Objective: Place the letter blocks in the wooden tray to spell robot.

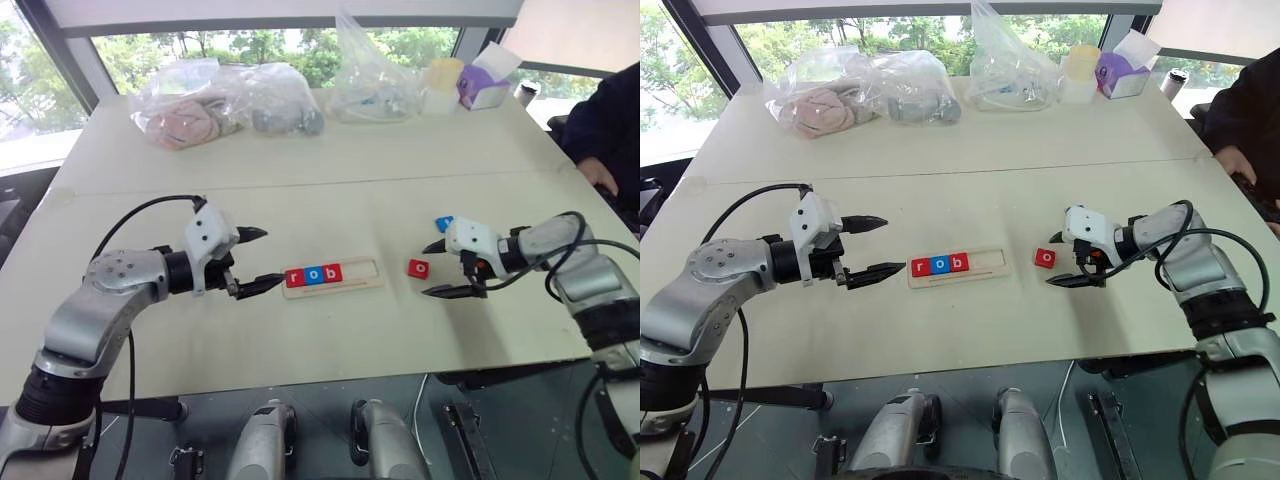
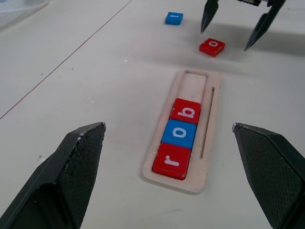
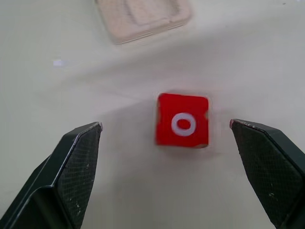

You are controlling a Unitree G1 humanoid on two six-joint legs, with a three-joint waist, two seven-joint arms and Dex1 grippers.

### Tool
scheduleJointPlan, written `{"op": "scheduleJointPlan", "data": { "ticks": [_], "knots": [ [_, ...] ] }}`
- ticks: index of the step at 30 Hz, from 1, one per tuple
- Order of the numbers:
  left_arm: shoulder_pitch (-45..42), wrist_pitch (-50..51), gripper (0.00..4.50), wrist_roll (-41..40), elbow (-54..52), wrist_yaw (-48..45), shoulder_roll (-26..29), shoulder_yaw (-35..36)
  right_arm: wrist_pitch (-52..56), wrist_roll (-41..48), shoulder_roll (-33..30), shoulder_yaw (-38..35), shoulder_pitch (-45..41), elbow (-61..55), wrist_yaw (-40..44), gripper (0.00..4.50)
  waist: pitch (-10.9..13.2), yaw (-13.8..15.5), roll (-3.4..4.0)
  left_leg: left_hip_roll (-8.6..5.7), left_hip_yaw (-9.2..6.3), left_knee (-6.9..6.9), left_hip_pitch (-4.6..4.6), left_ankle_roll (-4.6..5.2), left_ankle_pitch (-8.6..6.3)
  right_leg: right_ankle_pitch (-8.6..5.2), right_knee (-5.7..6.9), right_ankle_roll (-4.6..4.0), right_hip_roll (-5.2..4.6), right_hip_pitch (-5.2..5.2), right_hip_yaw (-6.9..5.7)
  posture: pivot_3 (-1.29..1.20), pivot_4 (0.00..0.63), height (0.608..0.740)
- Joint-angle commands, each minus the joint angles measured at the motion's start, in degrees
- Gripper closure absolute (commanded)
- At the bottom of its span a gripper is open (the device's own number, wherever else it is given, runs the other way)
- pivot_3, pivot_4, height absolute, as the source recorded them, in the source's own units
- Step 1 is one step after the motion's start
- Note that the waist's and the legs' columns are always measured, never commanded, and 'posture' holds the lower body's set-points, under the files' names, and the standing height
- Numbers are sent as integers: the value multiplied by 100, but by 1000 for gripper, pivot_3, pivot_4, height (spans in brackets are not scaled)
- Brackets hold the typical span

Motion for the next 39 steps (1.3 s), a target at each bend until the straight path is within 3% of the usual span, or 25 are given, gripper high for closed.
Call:
{"op": "scheduleJointPlan", "data": {
  "ticks": [1,11,14,18,19,28,39],
  "knots": [
    [48,-46,0,-10,-258,44,45,128,-13,-73,101,-93,-222,388,85,73,0,22,0,0,1,3,0,0,0,0,1,0,-1,2,0,0,150,725],
    [168,18,0,-61,-400,109,98,210,15,-226,302,-159,-213,858,35,73,-1,77,1,2,0,13,10,-3,2,3,15,-5,-1,8,0,0,150,725],
    [137,13,0,-60,-378,107,94,189,8,-269,338,-156,-259,994,7,871,-1,79,1,2,0,15,13,-4,2,4,15,-6,-1,11,0,0,150,725],
    [139,9,0,-56,-374,95,105,187,-17,-245,412,-226,-315,949,-20,3028,-1,80,1,2,0,16,13,-4,3,5,15,-6,-1,12,0,0,150,725],
    [148,14,0,-61,-389,99,106,191,-13,-207,440,-275,-336,920,-45,3363,-1,79,1,2,0,16,13,-4,3,5,15,-6,0,12,0,0,150,725],
    [140,11,0,-63,-386,118,91,187,-16,-123,686,-21,-593,-295,539,3361,0,45,3,7,0,16,14,-6,5,6,25,-5,5,7,0,0,150,725],
    [420,65,0,-168,-630,200,135,389,-247,-397,1329,359,-1042,-65,627,3361,0,73,3,5,1,18,13,-8,6,6,24,-5,3,9,0,0,150,725]
  ]
}}
